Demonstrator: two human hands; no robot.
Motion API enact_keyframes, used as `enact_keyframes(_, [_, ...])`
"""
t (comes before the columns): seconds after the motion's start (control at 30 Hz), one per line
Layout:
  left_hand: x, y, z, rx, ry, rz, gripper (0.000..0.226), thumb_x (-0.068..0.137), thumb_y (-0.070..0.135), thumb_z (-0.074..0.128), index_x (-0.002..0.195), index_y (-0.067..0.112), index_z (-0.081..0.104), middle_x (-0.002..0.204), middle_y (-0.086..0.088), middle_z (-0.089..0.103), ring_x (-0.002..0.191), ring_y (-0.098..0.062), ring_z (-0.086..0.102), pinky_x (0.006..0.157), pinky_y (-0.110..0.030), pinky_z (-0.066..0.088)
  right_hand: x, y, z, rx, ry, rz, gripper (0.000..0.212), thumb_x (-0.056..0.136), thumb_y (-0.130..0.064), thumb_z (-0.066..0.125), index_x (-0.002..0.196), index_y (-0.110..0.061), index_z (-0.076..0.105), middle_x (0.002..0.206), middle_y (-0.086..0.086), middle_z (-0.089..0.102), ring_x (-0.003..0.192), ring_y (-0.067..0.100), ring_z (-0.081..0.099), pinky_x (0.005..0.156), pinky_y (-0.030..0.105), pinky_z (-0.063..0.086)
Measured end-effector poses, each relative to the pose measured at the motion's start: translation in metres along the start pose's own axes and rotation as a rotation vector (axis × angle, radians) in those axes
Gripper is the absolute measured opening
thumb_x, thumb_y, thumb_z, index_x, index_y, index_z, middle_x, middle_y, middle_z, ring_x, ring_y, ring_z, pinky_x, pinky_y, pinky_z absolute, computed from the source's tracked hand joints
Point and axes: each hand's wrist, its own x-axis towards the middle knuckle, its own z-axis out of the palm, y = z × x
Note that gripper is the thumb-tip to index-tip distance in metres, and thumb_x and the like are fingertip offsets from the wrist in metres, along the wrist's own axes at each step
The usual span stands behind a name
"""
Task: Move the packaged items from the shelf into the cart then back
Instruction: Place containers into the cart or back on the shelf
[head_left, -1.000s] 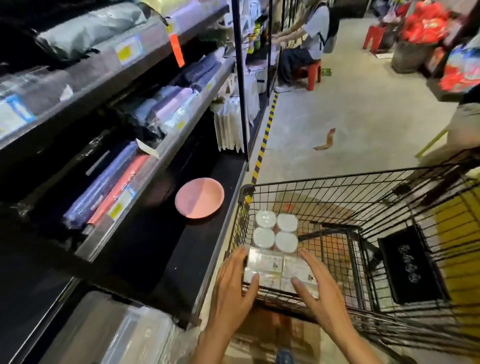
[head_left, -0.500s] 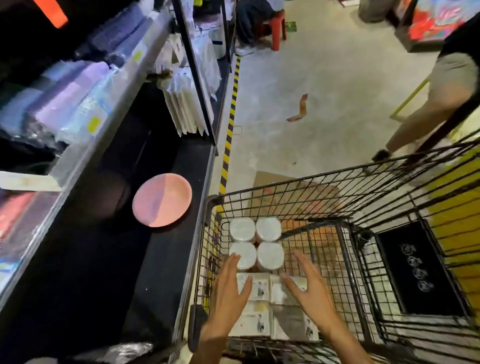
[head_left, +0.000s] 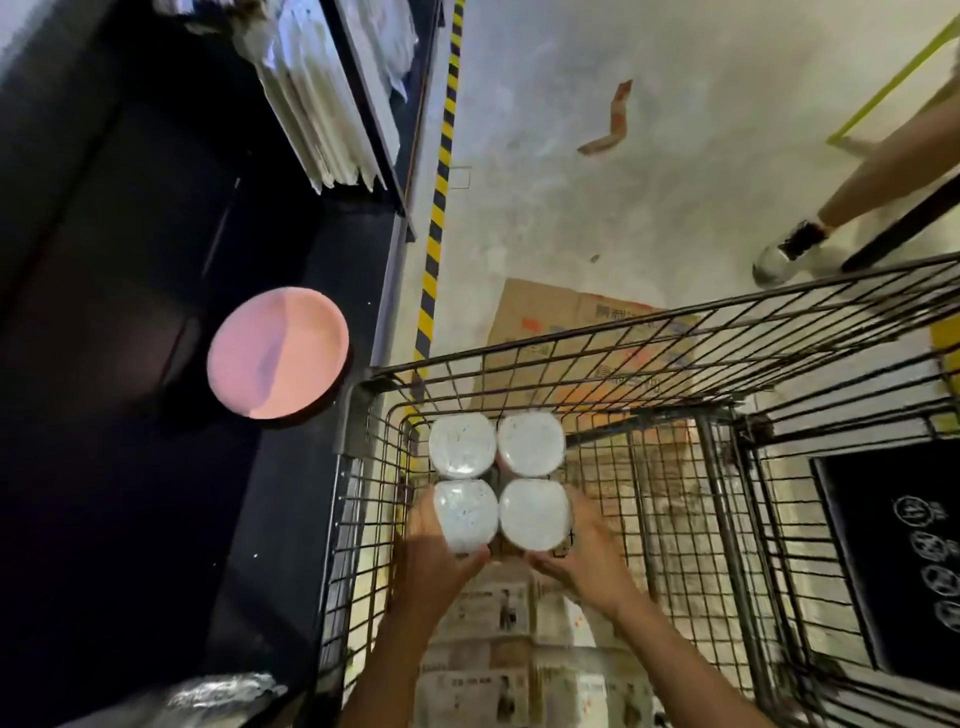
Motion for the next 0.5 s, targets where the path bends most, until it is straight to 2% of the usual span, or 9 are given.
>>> enact_keyframes(0.07, [0.005,0.003,0.004,0.004,0.019,0.016,0.116,0.050,0.049,0.085,0.141,0.001,0.032,0.129,-0.017,0.046,0.118,-0.029,0.045,0.098,-0.034,0.041,0.007,0.003,0.005,0.003,0.039,0.010,0.090,0.056,-0.035,0.087,0.132,-0.028,0.039,0.123,-0.009,0.044,0.115,0.012,0.044,0.093,0.029,0.042])
enact_keyframes(0.1, [0.006,0.003,0.007,0.006,0.039,0.021,0.115,0.048,0.049,0.087,0.139,0.001,0.034,0.126,-0.016,0.048,0.116,-0.029,0.047,0.097,-0.036,0.043,0.009,0.002,0.006,-0.008,0.056,0.001,0.089,0.056,-0.032,0.088,0.131,-0.028,0.039,0.119,-0.012,0.042,0.113,0.010,0.044,0.090,0.027,0.041])
enact_keyframes(0.2, [0.006,0.007,0.012,-0.024,0.122,0.013,0.108,0.046,0.059,0.078,0.131,0.003,0.042,0.118,-0.015,0.053,0.108,-0.031,0.053,0.086,-0.044,0.050,0.013,0.005,0.008,0.006,0.081,-0.063,0.083,0.052,-0.041,0.084,0.124,-0.032,0.043,0.115,-0.013,0.047,0.106,0.008,0.049,0.084,0.025,0.047])
enact_keyframes(0.3, [0.004,0.015,0.014,-0.016,0.134,-0.012,0.100,0.045,0.057,0.083,0.125,0.008,0.046,0.112,-0.010,0.053,0.102,-0.027,0.055,0.079,-0.042,0.052,0.017,0.019,0.005,0.014,0.064,-0.058,0.076,0.053,-0.047,0.082,0.119,-0.028,0.049,0.113,-0.013,0.053,0.101,0.001,0.052,0.076,0.011,0.045])
enact_keyframes(0.37, [0.002,0.022,0.018,0.003,0.122,-0.025,0.103,0.046,0.054,0.087,0.127,0.009,0.043,0.114,-0.009,0.051,0.103,-0.025,0.053,0.080,-0.040,0.052,0.018,0.025,-0.003,0.001,0.066,-0.045,0.074,0.053,-0.048,0.084,0.117,-0.029,0.052,0.110,-0.014,0.057,0.100,0.002,0.057,0.074,0.017,0.051])
enact_keyframes(0.4, [0.002,0.026,0.022,0.017,0.107,-0.030,0.104,0.047,0.053,0.087,0.129,0.009,0.041,0.116,-0.009,0.050,0.105,-0.025,0.052,0.082,-0.040,0.052,0.018,0.028,-0.008,-0.003,0.081,-0.053,0.074,0.054,-0.044,0.086,0.117,-0.028,0.053,0.109,-0.014,0.057,0.100,0.002,0.057,0.074,0.019,0.052])
enact_keyframes(0.5, [0.003,0.038,0.038,0.054,0.053,0.013,0.100,0.051,0.054,0.085,0.129,0.005,0.044,0.119,-0.012,0.049,0.110,-0.028,0.050,0.086,-0.041,0.050,0.017,0.038,-0.027,-0.007,0.109,-0.059,0.071,0.056,-0.026,0.090,0.118,-0.020,0.055,0.103,-0.016,0.055,0.099,0.004,0.054,0.073,0.009,0.041])
